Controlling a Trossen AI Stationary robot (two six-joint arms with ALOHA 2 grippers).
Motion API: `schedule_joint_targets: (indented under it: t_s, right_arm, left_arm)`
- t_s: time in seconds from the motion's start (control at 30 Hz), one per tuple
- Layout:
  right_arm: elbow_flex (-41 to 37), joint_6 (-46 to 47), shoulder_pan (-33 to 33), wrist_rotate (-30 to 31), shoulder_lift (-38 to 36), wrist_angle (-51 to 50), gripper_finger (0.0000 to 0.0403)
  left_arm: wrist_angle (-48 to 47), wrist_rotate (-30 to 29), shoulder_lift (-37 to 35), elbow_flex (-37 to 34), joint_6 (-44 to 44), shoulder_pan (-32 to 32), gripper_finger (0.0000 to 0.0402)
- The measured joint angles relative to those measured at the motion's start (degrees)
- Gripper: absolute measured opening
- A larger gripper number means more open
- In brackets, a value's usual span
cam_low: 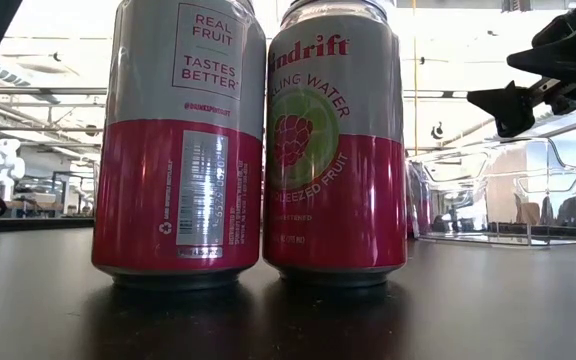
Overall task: Sort soda cans
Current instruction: Put the top left pink soda can into the middle transparent bin
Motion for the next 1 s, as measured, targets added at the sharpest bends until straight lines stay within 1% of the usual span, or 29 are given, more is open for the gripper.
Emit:
schedule_joint_targets:
  t_s: [0.33,0.47,0.57,0.63,0.73,0.8,0.9,1.0]
  right_arm:
    - [0.0,-0.02,0.0,0.0,-0.02,0.0,0.0334]
    - [0.0,-0.01,0.01,0.0,-0.02,0.02,0.0334]
    - [0.0,0.0,0.01,0.0,0.0,0.02,0.0334]
    - [0.0,-0.02,0.02,0.0,0.0,0.0,0.0334]
    - [0.0,-0.02,0.02,-0.01,-0.01,0.01,0.0334]
    - [0.0,-0.01,0.02,0.0,-0.02,0.02,0.0334]
    - [0.0,0.0,0.0,0.0,0.0,0.02,0.0334]
    - [0.0,-0.01,0.0,0.0,-0.02,0.02,0.0334]
  left_arm:
    - [4.78,0.0,0.03,0.0,-0.14,0.0,0.0384]
    - [6.45,-0.57,0.04,0.0,-1.57,0.74,0.0384]
    - [6.58,-1.72,0.05,0.0,-2.79,3.01,0.0384]
    - [7.35,-1.43,0.05,0.0,-3.66,5.18,0.0384]
    - [9.17,1.99,0.05,0.0,-4.76,9.04,0.0384]
    - [10.47,3.03,0.05,0.0,-1.56,11.31,0.0384]
    - [13.24,3.13,0.05,0.0,6.28,14.01,0.0384]
    - [14.93,3.32,0.05,0.0,12.04,16.09,0.0384]
